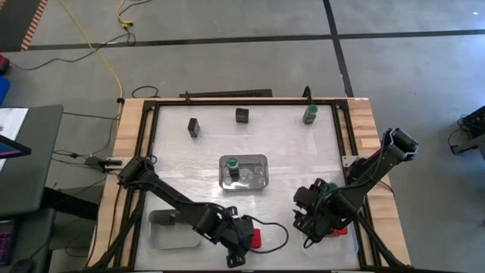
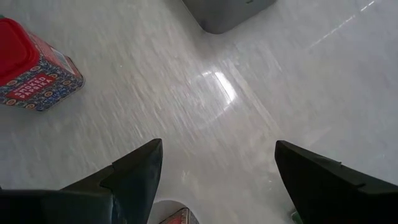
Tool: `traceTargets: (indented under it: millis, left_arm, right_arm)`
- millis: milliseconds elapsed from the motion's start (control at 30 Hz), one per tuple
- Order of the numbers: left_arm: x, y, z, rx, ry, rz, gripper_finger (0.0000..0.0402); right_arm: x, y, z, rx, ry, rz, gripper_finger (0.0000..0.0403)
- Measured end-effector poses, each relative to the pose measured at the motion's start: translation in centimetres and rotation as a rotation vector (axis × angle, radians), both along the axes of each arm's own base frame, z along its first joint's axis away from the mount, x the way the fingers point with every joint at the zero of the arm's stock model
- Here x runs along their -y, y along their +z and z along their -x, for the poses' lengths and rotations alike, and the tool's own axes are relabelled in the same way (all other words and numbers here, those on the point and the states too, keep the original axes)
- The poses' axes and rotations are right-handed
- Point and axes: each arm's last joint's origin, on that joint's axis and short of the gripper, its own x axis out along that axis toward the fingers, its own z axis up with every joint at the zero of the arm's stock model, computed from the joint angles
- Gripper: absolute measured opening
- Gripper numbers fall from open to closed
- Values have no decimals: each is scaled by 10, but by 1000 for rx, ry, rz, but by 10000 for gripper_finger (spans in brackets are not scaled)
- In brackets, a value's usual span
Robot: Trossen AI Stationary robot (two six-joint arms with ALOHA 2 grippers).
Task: Sort spices by type
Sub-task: Put the bottom green seasoning bottle into the black bin
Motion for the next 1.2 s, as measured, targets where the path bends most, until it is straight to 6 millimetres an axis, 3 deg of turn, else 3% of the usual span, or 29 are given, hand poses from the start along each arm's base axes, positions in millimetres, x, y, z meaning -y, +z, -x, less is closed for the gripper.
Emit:
traceTargets:
  millis: [433, 700, 867, 1200]
  left_arm:
    - [-6, 0, -4, -2, 12, 1, 309]
    - [-12, 11, -7, 21, 54, 24, 313]
    - [-2, 24, -1, 90, 40, -30, 312]
    - [11, 10, 8, 56, 108, -54, 312]
  right_arm:
    - [0, 0, 0, 0, -1, -1, 338]
    - [0, 0, 0, 0, 0, 0, 338]
    - [0, 0, 0, 0, 2, -1, 338]
    - [0, 0, 0, 2, 4, -3, 338]
